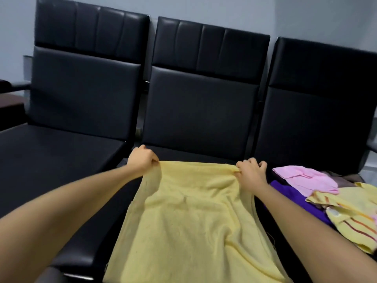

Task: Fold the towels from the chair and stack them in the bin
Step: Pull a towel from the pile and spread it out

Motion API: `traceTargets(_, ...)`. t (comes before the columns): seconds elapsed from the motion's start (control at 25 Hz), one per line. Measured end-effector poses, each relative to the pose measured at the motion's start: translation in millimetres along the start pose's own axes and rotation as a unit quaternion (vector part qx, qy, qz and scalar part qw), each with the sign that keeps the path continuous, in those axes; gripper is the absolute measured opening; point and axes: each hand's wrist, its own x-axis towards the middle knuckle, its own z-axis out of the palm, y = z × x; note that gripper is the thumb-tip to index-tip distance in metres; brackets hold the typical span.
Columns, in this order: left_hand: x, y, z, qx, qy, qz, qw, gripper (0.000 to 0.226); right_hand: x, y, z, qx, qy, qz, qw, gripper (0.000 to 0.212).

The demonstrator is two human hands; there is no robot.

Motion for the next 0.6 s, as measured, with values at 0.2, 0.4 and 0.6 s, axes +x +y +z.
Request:
traceTargets(0.2,43,12,-81,-0.062,-0.087,-0.096,0.99,0.015,34,9,-72,-0.029,-0.013,-0.032,0.999,0.026)
traceTargets(0.4,66,28,-128,-0.28,-0.004,-0.159,0.947,0.012,52,1,-113,0.224,0.057,0.117,0.966,0.025)
traceTargets(0.6,66,32,-175,-0.319,0.278,-0.074,0.903,0.021,62,12,-159,0.334,0.248,0.112,0.902,0.032)
